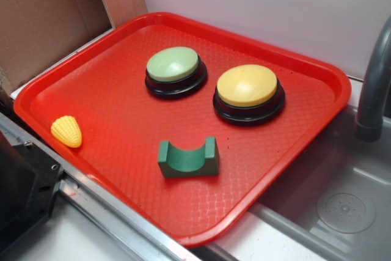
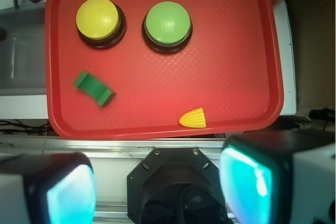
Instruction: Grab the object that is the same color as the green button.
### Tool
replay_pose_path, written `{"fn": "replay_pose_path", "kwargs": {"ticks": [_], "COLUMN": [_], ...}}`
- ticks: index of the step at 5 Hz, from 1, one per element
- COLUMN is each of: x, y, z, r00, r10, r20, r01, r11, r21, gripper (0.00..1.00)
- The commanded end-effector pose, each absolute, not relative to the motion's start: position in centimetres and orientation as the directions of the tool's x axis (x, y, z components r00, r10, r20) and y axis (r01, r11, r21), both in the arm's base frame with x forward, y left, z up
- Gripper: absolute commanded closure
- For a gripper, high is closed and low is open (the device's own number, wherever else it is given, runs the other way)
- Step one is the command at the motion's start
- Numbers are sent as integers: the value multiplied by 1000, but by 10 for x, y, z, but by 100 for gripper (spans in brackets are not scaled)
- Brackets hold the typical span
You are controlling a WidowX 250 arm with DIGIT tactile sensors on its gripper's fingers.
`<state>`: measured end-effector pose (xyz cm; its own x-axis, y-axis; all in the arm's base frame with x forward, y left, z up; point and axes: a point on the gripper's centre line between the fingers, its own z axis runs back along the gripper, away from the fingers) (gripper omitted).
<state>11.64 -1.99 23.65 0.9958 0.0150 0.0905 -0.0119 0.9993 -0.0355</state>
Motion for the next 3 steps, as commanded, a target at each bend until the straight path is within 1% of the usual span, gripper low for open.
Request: {"fn": "replay_pose_path", "kwargs": {"ticks": [1,2,3], "x": [116,133,139], "y": [-20,-37,-55], "z": [236,223,200], "r00": [996,978,940], "r10": [15,-126,-252], "r20": [91,165,228], "r01": [-12,125,243], "r11": [999,992,968], "r21": [-35,16,66], "gripper": [0,0,0]}}
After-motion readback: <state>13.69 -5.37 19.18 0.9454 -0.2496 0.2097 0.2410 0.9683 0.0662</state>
